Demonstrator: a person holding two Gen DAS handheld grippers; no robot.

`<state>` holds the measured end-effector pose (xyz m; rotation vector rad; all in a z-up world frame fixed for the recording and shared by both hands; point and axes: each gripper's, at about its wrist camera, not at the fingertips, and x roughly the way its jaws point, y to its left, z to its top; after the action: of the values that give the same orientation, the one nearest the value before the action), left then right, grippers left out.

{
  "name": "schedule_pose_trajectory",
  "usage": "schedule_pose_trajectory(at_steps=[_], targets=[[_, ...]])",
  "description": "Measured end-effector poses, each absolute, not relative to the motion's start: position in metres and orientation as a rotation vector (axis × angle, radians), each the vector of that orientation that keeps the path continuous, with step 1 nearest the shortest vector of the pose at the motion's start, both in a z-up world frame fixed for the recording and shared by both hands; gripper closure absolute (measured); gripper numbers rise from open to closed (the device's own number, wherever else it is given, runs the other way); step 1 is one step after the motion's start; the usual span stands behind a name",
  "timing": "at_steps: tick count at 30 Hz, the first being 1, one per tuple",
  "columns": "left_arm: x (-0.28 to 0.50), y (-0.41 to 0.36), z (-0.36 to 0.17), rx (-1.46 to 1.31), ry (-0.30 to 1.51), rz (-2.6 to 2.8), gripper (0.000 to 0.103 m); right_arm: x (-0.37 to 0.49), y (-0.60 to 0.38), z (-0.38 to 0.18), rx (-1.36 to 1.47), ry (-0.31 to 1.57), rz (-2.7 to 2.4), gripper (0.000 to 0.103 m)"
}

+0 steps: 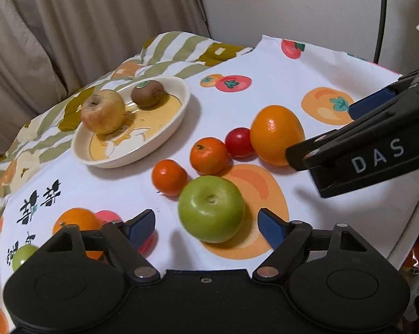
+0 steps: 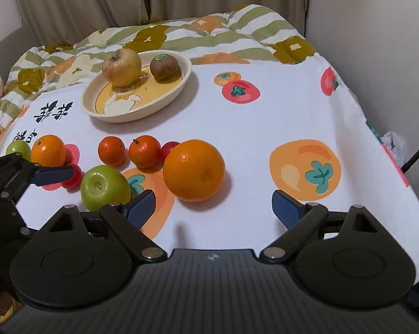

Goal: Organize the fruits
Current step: 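Grasp the green apple with the left tool while the right tool grasps the large orange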

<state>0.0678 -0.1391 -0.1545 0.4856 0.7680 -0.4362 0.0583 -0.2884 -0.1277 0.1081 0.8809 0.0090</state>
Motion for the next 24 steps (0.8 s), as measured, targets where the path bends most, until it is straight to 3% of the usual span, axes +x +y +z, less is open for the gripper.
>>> schedule_pose_trajectory(at_steps=[4, 8, 11, 24], targets=[[0.073, -0.145, -0.16, 0.497, 0.777, -0.437, 0.031, 0.064, -0.289, -0.135, 0.122, 0.897, 0.009, 0.0], [0.077, -0.149, -0.161, 0.495, 0.779, -0.432, 0.034, 0.069, -0.29, -0.138, 0.123, 0.9, 0.01, 0.0], [0.078, -0.151, -0.16, 0.492, 0.776, -0.423, 0.045, 0.072, -0.291, -0.139, 0.128, 0.901, 0.016, 0.0], [0.082, -0.146, -0.157, 0.457, 0.798, -0.428, 0.045, 0.095, -0.287, -0.147, 0.126, 0.923, 0.066, 0.006]])
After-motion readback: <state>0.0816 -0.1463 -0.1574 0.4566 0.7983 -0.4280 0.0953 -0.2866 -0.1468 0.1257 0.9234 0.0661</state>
